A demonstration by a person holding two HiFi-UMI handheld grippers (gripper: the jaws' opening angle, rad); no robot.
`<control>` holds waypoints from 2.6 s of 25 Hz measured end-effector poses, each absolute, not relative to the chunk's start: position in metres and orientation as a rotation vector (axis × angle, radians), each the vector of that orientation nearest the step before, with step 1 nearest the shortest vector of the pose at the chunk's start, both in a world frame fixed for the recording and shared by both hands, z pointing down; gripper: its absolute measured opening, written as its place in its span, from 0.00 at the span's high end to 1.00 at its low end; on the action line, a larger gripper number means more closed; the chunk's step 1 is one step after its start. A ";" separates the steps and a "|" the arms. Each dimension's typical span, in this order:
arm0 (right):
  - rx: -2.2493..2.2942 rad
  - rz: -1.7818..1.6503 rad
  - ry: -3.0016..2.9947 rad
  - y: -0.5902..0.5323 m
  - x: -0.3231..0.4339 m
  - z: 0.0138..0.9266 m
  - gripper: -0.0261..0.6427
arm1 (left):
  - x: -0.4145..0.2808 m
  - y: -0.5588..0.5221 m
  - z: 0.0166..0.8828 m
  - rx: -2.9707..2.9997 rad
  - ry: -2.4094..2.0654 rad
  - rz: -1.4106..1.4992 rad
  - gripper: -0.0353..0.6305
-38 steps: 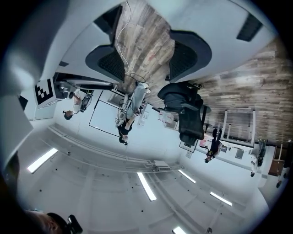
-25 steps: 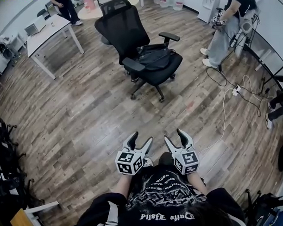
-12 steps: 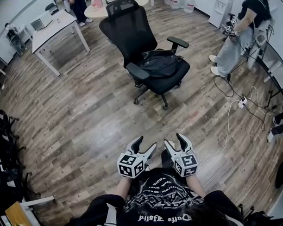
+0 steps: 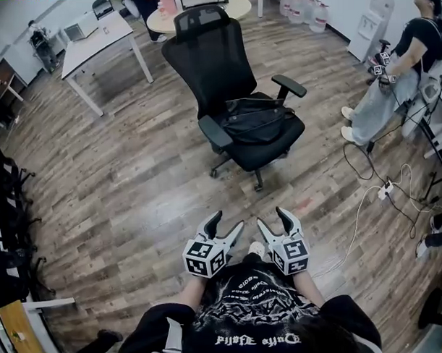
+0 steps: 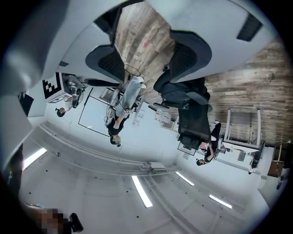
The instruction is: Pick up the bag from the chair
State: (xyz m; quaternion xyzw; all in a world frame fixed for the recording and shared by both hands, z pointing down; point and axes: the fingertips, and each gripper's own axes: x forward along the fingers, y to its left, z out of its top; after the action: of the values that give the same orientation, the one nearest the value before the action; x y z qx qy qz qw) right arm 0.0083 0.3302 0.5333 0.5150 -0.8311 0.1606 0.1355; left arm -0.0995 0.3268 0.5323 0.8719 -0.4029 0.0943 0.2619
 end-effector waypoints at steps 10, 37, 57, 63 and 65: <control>1.424 0.443 -2.445 0.273 0.076 0.531 0.53 | -0.035 0.280 0.537 2.312 -1.164 0.244 0.47; 1.587 0.552 -2.305 0.137 0.151 0.559 0.53 | 0.046 0.093 0.565 2.354 -1.002 0.255 0.47; 1.726 0.586 -2.207 -0.087 0.118 0.560 0.53 | 0.036 -0.145 0.561 2.484 -0.751 0.346 0.47; 1.731 0.612 -2.191 -0.105 0.111 0.567 0.53 | 0.031 -0.159 0.569 2.484 -0.707 0.371 0.47; 1.723 0.611 -2.191 -0.111 0.107 0.567 0.53 | 0.028 -0.163 0.570 2.476 -0.708 0.360 0.47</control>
State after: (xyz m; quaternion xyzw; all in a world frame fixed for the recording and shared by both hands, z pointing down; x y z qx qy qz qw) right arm 0.1074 -0.1108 0.5673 0.5976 -0.7599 0.2119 0.1433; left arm 0.0279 -0.1628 0.5700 0.9176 -0.2622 0.1335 0.2672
